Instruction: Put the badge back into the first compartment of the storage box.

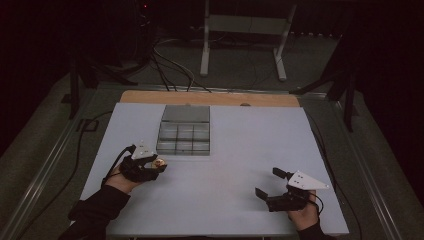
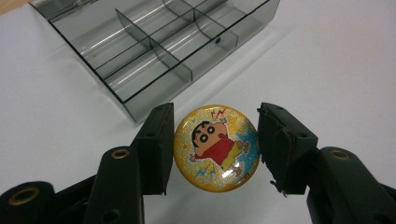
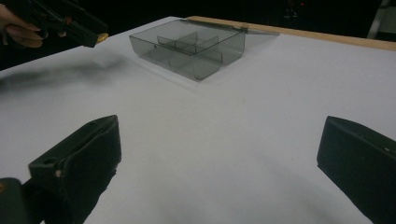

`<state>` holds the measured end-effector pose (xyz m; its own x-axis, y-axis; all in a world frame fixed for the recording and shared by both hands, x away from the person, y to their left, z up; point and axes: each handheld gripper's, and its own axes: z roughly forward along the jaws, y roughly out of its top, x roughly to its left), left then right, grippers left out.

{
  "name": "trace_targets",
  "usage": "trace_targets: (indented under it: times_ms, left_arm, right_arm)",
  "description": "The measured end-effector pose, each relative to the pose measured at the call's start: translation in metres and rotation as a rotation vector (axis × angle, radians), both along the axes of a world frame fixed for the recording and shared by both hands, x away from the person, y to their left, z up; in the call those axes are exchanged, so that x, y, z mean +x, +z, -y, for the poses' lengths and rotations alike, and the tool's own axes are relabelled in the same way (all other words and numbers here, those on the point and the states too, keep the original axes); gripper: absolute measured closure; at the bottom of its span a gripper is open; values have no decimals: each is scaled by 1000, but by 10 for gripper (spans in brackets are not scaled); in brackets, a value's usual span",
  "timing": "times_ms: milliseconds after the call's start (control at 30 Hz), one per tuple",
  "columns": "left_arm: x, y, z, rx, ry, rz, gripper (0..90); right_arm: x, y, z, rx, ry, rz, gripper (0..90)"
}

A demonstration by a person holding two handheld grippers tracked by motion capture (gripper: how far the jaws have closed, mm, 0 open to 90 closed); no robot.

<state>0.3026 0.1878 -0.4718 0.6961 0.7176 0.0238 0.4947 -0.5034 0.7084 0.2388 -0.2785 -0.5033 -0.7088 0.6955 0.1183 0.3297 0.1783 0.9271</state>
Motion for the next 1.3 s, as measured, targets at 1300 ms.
trace_targets:
  times_ms: [1300]
  left_arm:
    - [38, 25, 7, -5, 13, 19, 486]
  right_arm:
    - [0, -1, 0, -3, 1, -4, 0]
